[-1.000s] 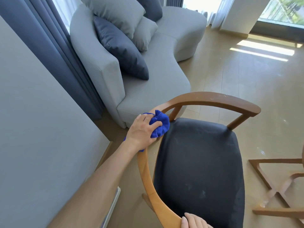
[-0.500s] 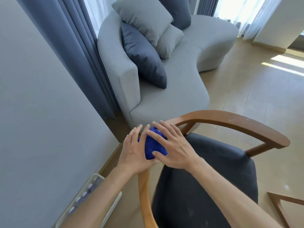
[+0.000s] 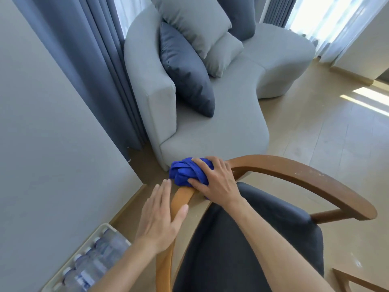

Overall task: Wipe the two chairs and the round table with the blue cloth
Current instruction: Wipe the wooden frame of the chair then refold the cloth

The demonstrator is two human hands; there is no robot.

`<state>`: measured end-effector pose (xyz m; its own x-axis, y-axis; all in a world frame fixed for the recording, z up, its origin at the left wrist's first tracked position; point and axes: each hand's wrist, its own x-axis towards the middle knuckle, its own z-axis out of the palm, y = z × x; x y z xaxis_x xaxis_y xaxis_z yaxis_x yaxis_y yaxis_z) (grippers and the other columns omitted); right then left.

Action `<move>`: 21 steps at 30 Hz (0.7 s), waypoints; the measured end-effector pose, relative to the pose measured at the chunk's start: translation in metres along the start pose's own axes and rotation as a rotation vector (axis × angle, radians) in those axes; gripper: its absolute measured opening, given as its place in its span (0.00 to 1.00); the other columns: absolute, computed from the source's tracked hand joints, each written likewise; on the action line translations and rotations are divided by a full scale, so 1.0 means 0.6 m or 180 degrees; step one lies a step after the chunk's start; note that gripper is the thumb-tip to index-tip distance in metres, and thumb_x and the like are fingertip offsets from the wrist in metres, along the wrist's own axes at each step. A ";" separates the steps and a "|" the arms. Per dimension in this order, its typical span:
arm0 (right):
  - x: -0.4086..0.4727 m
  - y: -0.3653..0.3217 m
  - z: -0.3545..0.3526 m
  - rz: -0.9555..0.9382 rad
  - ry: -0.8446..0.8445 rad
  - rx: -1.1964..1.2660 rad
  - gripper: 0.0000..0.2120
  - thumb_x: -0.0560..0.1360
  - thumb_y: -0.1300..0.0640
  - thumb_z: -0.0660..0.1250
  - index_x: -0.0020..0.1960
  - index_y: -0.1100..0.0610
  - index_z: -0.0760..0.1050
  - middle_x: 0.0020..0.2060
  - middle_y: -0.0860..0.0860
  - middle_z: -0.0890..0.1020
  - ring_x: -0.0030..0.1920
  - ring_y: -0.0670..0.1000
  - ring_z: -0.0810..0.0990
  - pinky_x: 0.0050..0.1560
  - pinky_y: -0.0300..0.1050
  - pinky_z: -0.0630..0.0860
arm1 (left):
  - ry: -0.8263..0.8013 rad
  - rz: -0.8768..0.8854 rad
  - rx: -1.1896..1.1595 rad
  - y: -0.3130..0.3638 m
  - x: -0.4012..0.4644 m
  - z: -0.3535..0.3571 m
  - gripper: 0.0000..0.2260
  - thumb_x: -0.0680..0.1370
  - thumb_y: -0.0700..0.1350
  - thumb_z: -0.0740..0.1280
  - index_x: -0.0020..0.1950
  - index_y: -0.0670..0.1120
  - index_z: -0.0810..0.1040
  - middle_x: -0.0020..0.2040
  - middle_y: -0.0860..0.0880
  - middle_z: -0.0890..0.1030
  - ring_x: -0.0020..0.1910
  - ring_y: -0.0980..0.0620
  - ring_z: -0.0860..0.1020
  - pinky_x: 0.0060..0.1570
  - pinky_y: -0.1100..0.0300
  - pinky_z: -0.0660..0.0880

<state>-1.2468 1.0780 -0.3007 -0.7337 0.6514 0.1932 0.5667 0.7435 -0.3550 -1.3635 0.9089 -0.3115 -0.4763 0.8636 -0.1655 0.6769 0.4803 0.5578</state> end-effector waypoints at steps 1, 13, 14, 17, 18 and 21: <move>0.007 0.019 0.002 0.0209 -0.0058 -0.0044 0.28 0.75 0.37 0.63 0.69 0.51 0.71 0.57 0.56 0.75 0.57 0.58 0.74 0.61 0.54 0.69 | -0.0007 0.0110 0.0218 0.015 0.019 0.002 0.36 0.74 0.71 0.42 0.78 0.57 0.38 0.79 0.56 0.45 0.78 0.57 0.43 0.76 0.52 0.47; 0.039 0.160 0.033 0.0845 0.0462 -0.1057 0.21 0.75 0.42 0.64 0.57 0.58 0.77 0.56 0.58 0.78 0.59 0.61 0.76 0.62 0.59 0.71 | -0.0003 0.0759 0.1765 0.067 0.100 0.031 0.31 0.78 0.64 0.50 0.78 0.50 0.59 0.78 0.45 0.59 0.77 0.41 0.56 0.72 0.38 0.53; 0.037 0.171 0.029 0.0836 0.0449 -0.1128 0.21 0.75 0.43 0.64 0.57 0.59 0.77 0.57 0.59 0.78 0.58 0.61 0.76 0.60 0.58 0.72 | -0.0034 0.0734 0.1764 0.067 0.101 0.031 0.31 0.78 0.64 0.50 0.78 0.50 0.59 0.78 0.45 0.60 0.77 0.40 0.57 0.72 0.38 0.53; 0.015 0.219 0.005 0.0975 0.0532 -0.1302 0.20 0.76 0.45 0.64 0.57 0.61 0.76 0.54 0.59 0.78 0.51 0.61 0.78 0.52 0.56 0.75 | -0.0071 0.0653 0.1716 0.067 0.101 0.028 0.31 0.78 0.63 0.51 0.78 0.51 0.57 0.78 0.45 0.59 0.77 0.41 0.55 0.72 0.38 0.55; 0.004 0.238 -0.006 0.1099 0.0560 -0.1354 0.20 0.76 0.46 0.65 0.58 0.61 0.75 0.53 0.60 0.78 0.50 0.61 0.78 0.50 0.56 0.75 | -0.0079 0.0650 0.1691 0.066 0.101 0.027 0.31 0.78 0.63 0.50 0.78 0.51 0.57 0.78 0.46 0.58 0.77 0.41 0.55 0.72 0.38 0.55; -0.048 0.300 -0.048 0.1606 0.0667 -0.1369 0.23 0.75 0.48 0.68 0.64 0.61 0.72 0.54 0.62 0.76 0.49 0.64 0.76 0.47 0.59 0.76 | -0.0134 0.0659 0.1646 0.065 0.101 0.025 0.31 0.78 0.62 0.50 0.79 0.52 0.56 0.79 0.46 0.57 0.77 0.42 0.54 0.72 0.37 0.56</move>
<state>-1.1129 1.1975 -0.3441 -0.2780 0.9164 0.2878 0.9495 0.3076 -0.0624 -1.3575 0.9820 -0.3123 -0.2885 0.9482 -0.1332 0.9462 0.3036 0.1122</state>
